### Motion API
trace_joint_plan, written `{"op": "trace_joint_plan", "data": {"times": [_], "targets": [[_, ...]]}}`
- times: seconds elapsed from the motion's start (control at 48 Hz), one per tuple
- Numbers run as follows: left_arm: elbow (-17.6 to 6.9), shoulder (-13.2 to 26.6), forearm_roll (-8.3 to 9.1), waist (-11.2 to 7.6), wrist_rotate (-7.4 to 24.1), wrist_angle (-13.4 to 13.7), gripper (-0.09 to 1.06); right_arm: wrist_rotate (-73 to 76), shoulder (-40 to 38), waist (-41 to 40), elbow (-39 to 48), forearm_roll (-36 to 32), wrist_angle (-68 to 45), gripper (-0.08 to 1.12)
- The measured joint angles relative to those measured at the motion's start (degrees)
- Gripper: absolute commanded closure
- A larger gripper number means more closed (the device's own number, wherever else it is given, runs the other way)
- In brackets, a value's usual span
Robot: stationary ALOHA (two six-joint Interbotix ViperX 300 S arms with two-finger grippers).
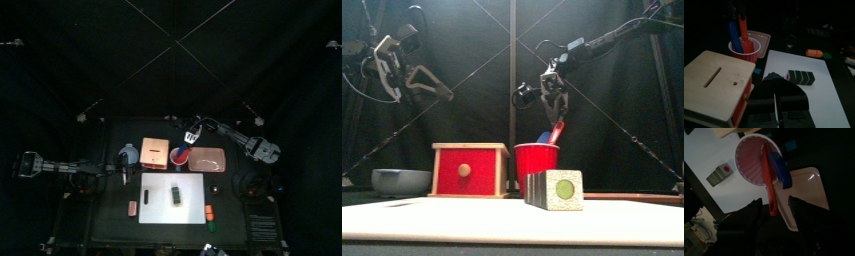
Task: Place sushi on board then cut the sushi with the knife then place the pieces on the plate
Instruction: Pick knife at handle with right hand
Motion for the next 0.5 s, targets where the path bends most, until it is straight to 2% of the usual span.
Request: {"op": "trace_joint_plan", "data": {"times": [0.5], "targets": [[0.3,0.1,0.0,0.09,0.1,0.1,1.0,0.0,3.3,1.6,0.0,0.3,0.3,0.22]]}}
